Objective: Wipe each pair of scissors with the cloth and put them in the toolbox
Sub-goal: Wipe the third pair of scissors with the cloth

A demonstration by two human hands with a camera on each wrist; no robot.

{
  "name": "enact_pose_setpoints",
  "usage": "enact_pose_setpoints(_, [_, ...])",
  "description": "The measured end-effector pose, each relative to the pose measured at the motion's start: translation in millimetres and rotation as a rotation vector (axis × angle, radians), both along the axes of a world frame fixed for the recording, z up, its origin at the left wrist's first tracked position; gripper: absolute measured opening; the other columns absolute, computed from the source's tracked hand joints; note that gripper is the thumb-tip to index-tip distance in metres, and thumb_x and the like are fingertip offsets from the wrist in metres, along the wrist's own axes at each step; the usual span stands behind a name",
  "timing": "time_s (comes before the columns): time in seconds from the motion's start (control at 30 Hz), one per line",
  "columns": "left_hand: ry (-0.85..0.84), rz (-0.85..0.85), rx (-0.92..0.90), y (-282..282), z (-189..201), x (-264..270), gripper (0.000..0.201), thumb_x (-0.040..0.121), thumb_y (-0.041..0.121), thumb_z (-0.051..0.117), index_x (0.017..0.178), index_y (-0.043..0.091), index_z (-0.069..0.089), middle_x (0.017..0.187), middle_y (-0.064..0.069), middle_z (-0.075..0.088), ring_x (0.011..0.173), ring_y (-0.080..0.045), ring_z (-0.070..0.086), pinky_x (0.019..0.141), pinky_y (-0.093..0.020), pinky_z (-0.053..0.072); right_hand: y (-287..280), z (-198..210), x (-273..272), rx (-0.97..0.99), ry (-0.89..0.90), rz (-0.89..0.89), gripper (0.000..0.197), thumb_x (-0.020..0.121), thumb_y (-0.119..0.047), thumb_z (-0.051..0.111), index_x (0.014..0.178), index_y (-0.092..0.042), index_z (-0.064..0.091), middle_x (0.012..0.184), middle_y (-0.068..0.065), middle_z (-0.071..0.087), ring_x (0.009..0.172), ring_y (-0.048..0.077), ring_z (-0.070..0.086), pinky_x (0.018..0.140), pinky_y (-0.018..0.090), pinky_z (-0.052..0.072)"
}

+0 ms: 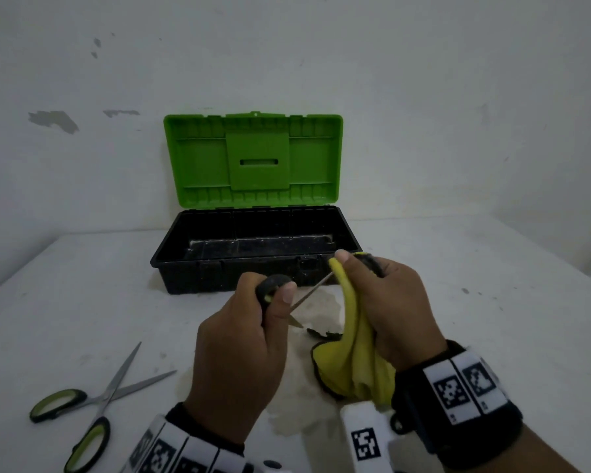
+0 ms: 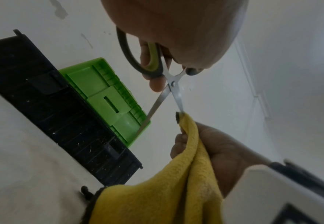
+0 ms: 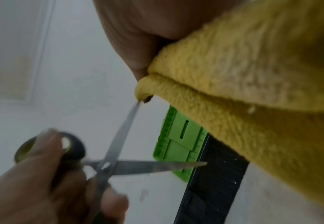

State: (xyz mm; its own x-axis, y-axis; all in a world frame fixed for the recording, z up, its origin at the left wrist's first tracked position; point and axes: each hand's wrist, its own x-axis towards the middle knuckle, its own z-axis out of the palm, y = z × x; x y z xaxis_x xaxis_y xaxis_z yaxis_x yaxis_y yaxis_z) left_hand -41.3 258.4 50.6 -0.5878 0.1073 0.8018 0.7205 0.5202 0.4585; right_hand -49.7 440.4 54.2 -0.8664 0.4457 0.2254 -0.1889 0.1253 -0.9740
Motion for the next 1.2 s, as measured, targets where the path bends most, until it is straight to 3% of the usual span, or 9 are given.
enact_pose_setpoints(0.17, [-0.217,-0.039,0.245,0,9,1,0.03,0.1,0.045,0.037,0.083,0.023,0.05,0.05,-0.001,0.054,0.045,-0.006,0.062,0.044,-0.018,0.046,15,-2,-1,-0.139,0.008,0.062,0.051,0.077,-0.047,0.077,0.089,0.002,0.074,0.065,0.011,0.055,0.06,0.02,0.048,0.057,0.033,0.042])
enact_pose_setpoints(0.3, [-0.646,-0.17,0.517,2,17,-1,0.034,0.097,0.045,0.042,0.083,0.017,0.054,0.044,-0.005,0.049,0.044,-0.025,0.062,0.052,-0.038,0.053,11,-9,7,0.012,0.059,0.213,0.027,0.076,-0.039,0.076,0.077,-0.012,0.076,0.063,-0.004,0.066,0.059,0.01,0.058,0.058,0.025,0.047])
enact_pose_setpoints(0.43, [-0.979,-0.284,0.698,-1,15,-12,0.034,0.1,0.041,0.044,0.084,0.012,0.053,0.046,0.0,0.032,0.042,-0.028,0.056,0.05,-0.035,0.047,7,-13,10,0.117,0.06,0.353,0.043,0.076,-0.039,0.083,0.083,0.001,0.07,0.069,0.017,0.066,0.064,0.016,0.061,0.059,0.029,0.05])
enact_pose_setpoints(0.5, [-1.074,-0.325,0.745,-1,13,-14,0.033,0.099,0.041,0.046,0.087,0.011,0.055,0.05,0.0,0.028,0.043,-0.028,0.055,0.05,-0.035,0.048,2,-11,13,0.12,0.044,0.418,0.031,0.076,-0.035,0.084,0.078,-0.007,0.072,0.067,0.01,0.067,0.064,0.013,0.061,0.06,0.027,0.05])
enact_pose_setpoints(0.57, [-1.134,-0.344,0.767,0,13,-15,0.033,0.098,0.042,0.048,0.089,0.011,0.056,0.052,-0.001,0.028,0.047,-0.028,0.053,0.048,-0.033,0.048,-4,-13,13,0.126,0.044,0.463,0.032,0.076,-0.036,0.085,0.078,-0.007,0.072,0.068,0.007,0.066,0.065,0.015,0.06,0.062,0.03,0.049])
enact_pose_setpoints(0.77, [-1.229,-0.333,0.767,4,17,-12,0.032,0.096,0.043,0.053,0.087,0.012,0.056,0.057,-0.002,0.029,0.056,-0.029,0.045,0.041,-0.028,0.047,-16,-19,11,0.125,0.091,0.397,0.053,0.077,-0.042,0.082,0.077,0.007,0.064,0.064,0.02,0.057,0.06,0.018,0.053,0.057,0.029,0.046])
enact_pose_setpoints(0.87, [-1.24,-0.323,0.758,5,18,-11,0.031,0.096,0.041,0.052,0.088,0.012,0.057,0.057,-0.003,0.027,0.068,-0.033,0.041,0.041,-0.027,0.047,-12,-15,11,-0.001,0.075,0.283,0.047,0.072,-0.041,0.078,0.069,0.003,0.062,0.058,0.007,0.057,0.052,0.012,0.054,0.053,0.023,0.048])
enact_pose_setpoints(1.07, [-1.251,-0.32,0.731,5,12,-11,0.034,0.097,0.044,0.051,0.09,0.011,0.057,0.05,0.0,0.037,0.042,-0.023,0.055,0.046,-0.032,0.047,-24,-17,21,0.109,0.097,0.324,0.033,0.077,-0.038,0.076,0.061,-0.013,0.061,0.054,-0.007,0.05,0.053,0.01,0.046,0.053,0.021,0.042])
enact_pose_setpoints(1.2, [-1.249,-0.336,0.725,4,14,-11,0.032,0.096,0.042,0.052,0.087,0.012,0.057,0.052,0.0,0.034,0.046,-0.025,0.051,0.042,-0.028,0.047,-19,-16,17,0.082,0.13,0.243,0.046,0.075,-0.039,0.078,0.062,-0.001,0.055,0.056,0.004,0.05,0.054,0.013,0.046,0.053,0.025,0.043])
